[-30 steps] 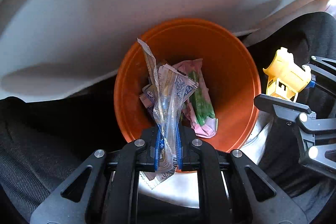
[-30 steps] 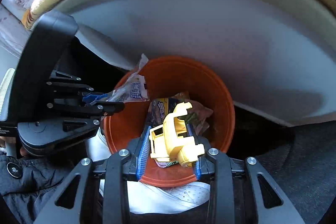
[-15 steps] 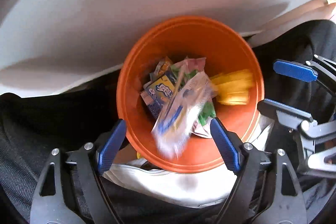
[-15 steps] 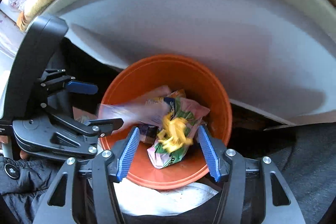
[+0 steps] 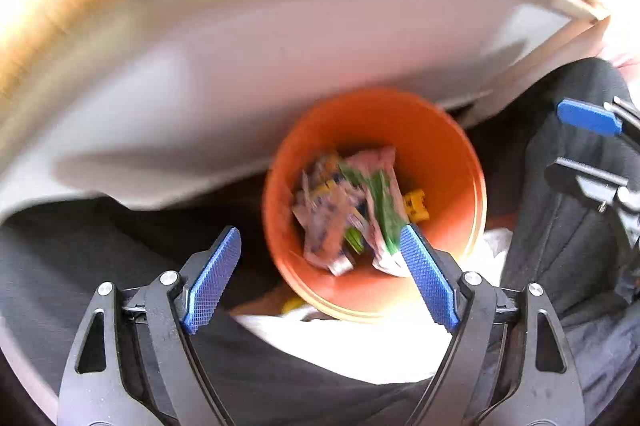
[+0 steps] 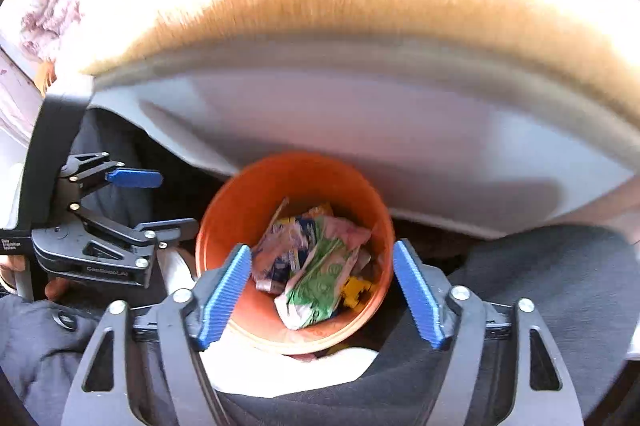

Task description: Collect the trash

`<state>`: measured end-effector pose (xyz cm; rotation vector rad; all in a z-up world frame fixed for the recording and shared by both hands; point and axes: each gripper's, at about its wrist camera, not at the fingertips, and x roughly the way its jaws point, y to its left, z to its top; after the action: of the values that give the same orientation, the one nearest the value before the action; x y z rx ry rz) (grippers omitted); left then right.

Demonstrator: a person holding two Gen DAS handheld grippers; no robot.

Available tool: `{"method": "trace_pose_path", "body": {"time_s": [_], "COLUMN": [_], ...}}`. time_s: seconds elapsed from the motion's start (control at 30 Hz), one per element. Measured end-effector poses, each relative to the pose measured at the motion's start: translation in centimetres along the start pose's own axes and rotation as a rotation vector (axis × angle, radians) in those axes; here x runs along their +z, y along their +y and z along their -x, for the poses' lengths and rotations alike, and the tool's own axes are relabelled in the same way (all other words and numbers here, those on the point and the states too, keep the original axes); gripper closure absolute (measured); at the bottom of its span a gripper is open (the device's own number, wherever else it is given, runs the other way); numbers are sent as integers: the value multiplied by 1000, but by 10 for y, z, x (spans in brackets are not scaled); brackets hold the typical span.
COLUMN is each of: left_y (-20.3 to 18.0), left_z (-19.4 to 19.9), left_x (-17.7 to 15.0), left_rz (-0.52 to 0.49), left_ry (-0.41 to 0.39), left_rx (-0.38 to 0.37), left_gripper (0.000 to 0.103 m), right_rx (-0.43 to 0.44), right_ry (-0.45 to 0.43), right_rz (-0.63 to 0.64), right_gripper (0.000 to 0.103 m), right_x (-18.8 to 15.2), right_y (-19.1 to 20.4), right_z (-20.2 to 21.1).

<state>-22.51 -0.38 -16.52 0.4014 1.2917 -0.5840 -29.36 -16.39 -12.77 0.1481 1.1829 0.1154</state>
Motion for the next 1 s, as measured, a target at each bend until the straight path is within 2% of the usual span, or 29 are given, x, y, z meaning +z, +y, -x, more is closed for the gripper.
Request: {"method": "trace_pose_path", "body": {"time_s": [0.13,0.23,0.37,0.5,0.63,0.77,0.83,1.0], "left_y": [1,12,30,40,52,65,73,91], "left_z": [50,89,134,152,142,125,116,96], "left_x": [9,20,44,80,128,180,200,222], "left_rz": [-54,-27,26,66,124,173,203,282], "left_ry": [-150,-257,-425,-554,-620,-646,-631,-598], "left_rx": [71,59,45,96,89,128,124,120], "left_gripper": [23,19,12,11,11,11,11,11], "right_rx": [-21,-49,-79,-101,-196,-313,-345,-316], "right_ry": [-127,-235,-355,-477,-575,-657,-651,-577], "right_rz": [5,10,-16,-62,-67,-103,-135,-212], "right_gripper": [13,5,5,5,5,5,5,5], "right_x": [14,28,60,97,146,202,220,237], "right_y": [2,4,-5,-17,-22,-40,-47,-57], "right_z": [41,71,102,123,116,105,92,56]}}
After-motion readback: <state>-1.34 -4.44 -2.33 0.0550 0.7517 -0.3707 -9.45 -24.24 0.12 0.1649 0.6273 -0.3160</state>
